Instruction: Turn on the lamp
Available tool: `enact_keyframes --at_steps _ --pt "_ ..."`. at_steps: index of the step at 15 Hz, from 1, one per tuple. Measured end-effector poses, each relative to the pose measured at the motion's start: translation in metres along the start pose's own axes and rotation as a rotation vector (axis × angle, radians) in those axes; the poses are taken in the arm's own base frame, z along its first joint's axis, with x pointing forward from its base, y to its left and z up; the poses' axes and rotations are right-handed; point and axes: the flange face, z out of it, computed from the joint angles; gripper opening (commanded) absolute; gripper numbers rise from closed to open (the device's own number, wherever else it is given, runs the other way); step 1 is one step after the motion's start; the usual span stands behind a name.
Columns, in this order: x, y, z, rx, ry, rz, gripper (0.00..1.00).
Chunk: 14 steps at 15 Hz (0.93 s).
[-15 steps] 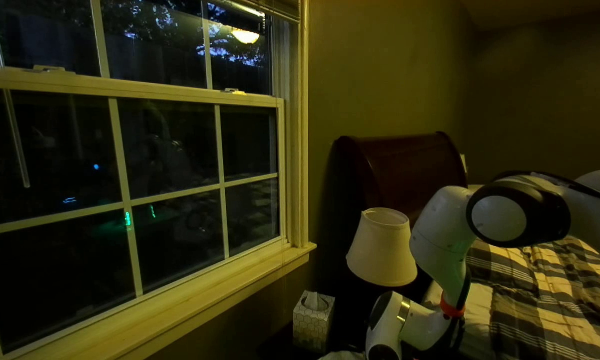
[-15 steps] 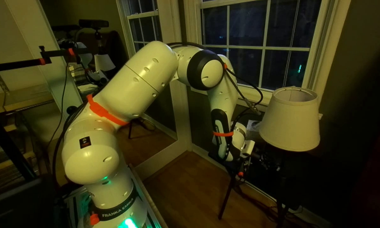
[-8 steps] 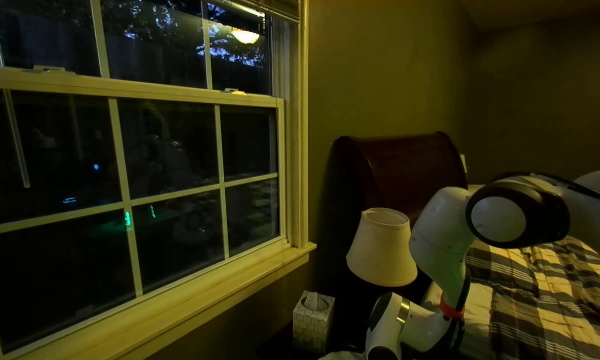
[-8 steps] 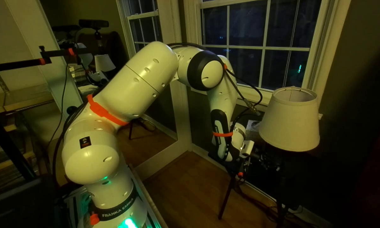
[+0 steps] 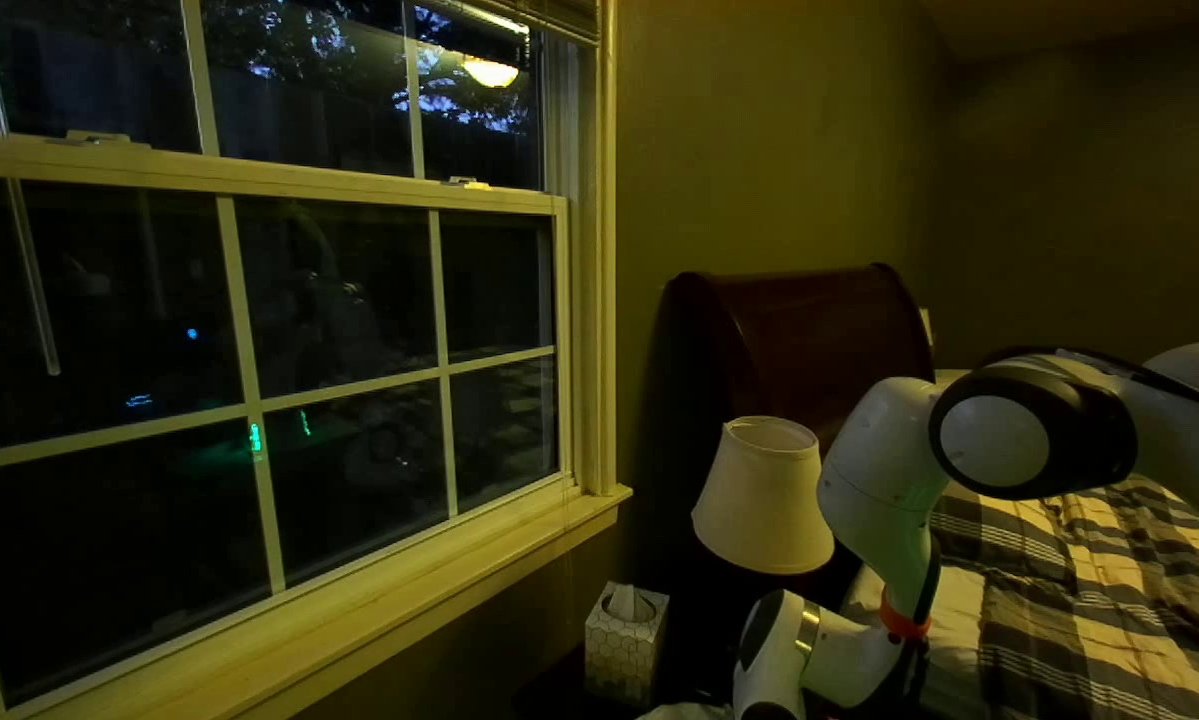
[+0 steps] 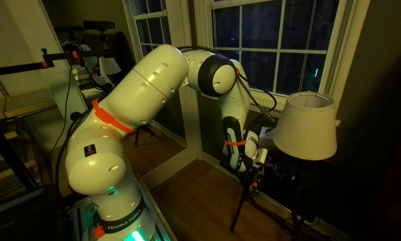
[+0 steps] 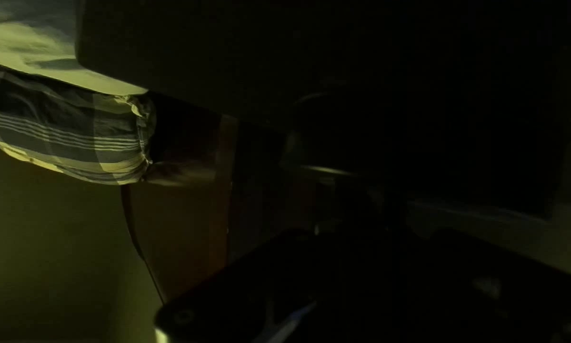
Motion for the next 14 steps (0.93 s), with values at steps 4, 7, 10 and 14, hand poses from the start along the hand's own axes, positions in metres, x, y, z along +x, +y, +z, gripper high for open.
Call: enact_keyframes --at_steps 4,7,10,14 --pt "0.0003 -0.0012 -0.0009 0.003 0.001 -0.014 0.00" --pt "0.0005 -0.0013 -0.0008 0.003 0.000 -0.014 0.00" --pt "0.0004 -0.0011 -0.0008 -0.001 -0.007 -0.007 0.00" --pt "0.0018 -0.0008 -0.0027 -0.001 -0.018 0.006 0.00"
